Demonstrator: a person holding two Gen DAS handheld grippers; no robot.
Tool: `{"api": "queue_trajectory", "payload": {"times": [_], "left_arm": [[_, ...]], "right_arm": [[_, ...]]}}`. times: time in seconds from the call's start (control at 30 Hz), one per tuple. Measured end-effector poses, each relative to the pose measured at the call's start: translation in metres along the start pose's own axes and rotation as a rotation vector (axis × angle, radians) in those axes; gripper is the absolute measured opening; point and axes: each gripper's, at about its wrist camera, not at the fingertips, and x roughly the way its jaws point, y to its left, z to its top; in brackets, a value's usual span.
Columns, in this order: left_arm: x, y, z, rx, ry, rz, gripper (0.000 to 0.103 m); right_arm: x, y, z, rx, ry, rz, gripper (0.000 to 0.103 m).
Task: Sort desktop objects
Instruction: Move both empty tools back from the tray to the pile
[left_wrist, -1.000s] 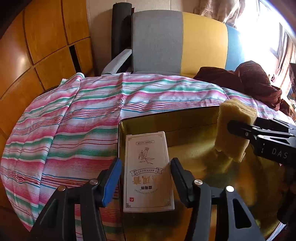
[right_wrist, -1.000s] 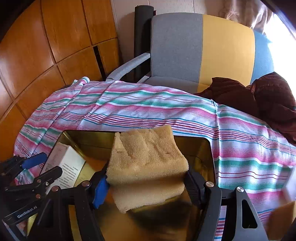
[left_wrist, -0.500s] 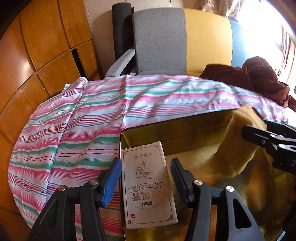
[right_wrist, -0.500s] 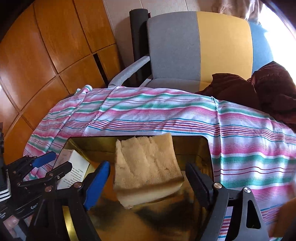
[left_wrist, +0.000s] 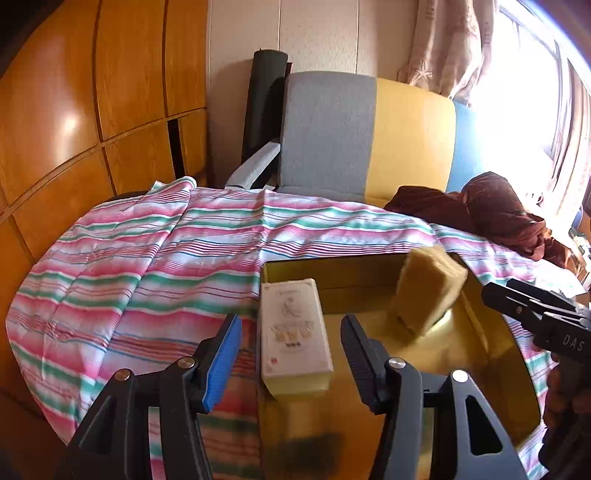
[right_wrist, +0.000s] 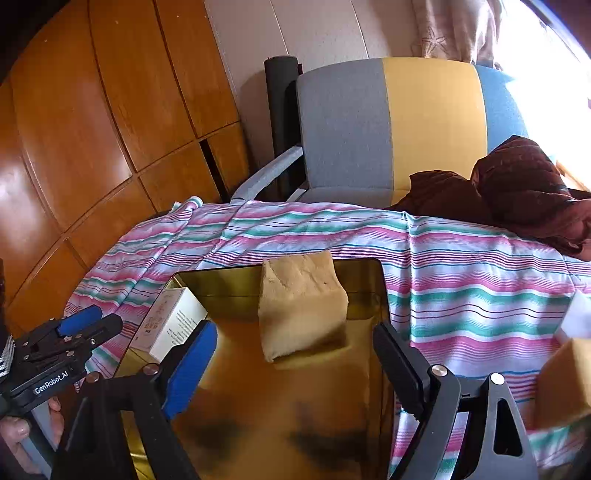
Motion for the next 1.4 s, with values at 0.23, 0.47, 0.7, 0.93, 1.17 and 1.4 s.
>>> {"api": "queue_trajectory", "payload": {"times": [0.23, 0.47, 0.7, 0.93, 1.17, 1.4], "left_arm": [[-0.018, -0.035, -0.022, -0.029, 0.040, -0.134, 0.057], [-0.043, -0.113, -0.039, 0.130, 0.042, -0.331, 0.057], [-0.060, -0.208, -0.057, 0.332, 0.041, -0.434, 0.062], [-0.049, -0.285, -0.069, 0.444, 0.099, -0.502, 0.063], [-0.017, -0.335, -0.070, 0.467, 0.158, -0.506, 0.064], [0.011, -0.367, -0.070, 0.482, 0.184, -0.464, 0.064]], "right_arm": [[-0.049, -0.020, -0.029, 0.021, -0.075, -0.045, 0.093], [-0.094, -0.078, -0.076, 0.114, -0.098, -0.109, 0.094], [-0.151, -0.144, -0.120, 0.200, -0.159, -0.233, 0.094], [-0.200, -0.192, -0.158, 0.200, -0.201, -0.312, 0.099], [-0.203, -0.226, -0.172, 0.253, -0.211, -0.312, 0.099], [-0.195, -0.236, -0.182, 0.270, -0.215, -0.295, 0.099]]}}
